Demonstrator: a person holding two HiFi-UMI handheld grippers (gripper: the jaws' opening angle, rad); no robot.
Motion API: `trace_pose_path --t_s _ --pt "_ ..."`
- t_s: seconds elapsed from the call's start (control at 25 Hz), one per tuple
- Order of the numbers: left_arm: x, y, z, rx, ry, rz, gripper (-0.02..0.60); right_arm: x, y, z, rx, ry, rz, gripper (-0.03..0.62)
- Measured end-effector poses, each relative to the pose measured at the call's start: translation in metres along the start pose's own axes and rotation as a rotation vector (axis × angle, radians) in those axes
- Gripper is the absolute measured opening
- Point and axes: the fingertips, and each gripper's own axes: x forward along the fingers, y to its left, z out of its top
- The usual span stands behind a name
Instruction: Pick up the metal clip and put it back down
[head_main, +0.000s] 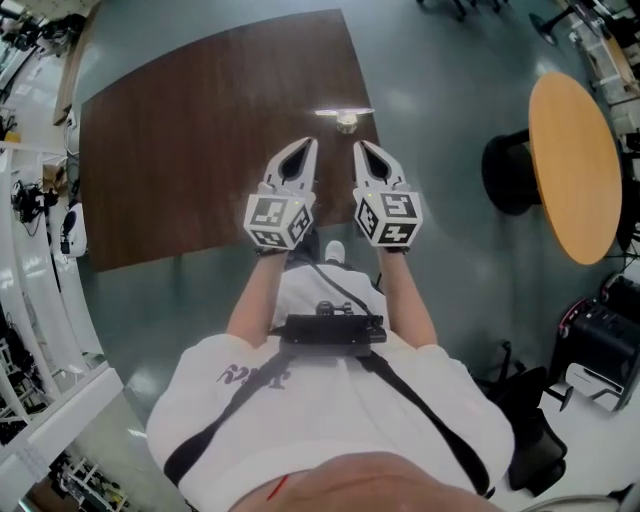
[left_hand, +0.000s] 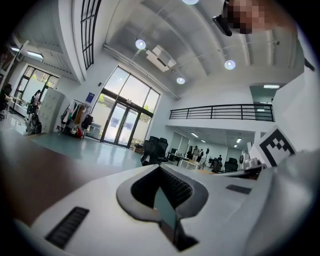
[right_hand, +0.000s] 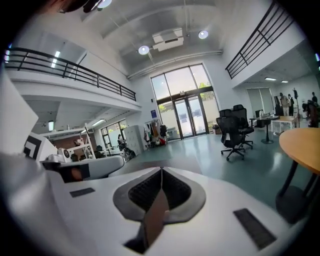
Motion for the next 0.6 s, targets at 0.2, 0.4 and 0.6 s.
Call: trace_pose_path --t_s 0.2,0.4,0.6 --pt "0.044 0.031 -0.029 0.005 0.08 0.006 0.009 0.051 -0.025 -0.035 -0.003 0.113 -0.037 0.008" --pt "0.076 0.059 -0.058 -0.014 0.136 0.013 0.009 0.088 -0.049 -0.072 -0.005 0.219 -0.078 0.008" --pt "0.106 0.079 -0.085 -0.024 0.197 0.005 0.009 0.123 -0.078 -0.103 -0.013 0.316 -0.131 0.049"
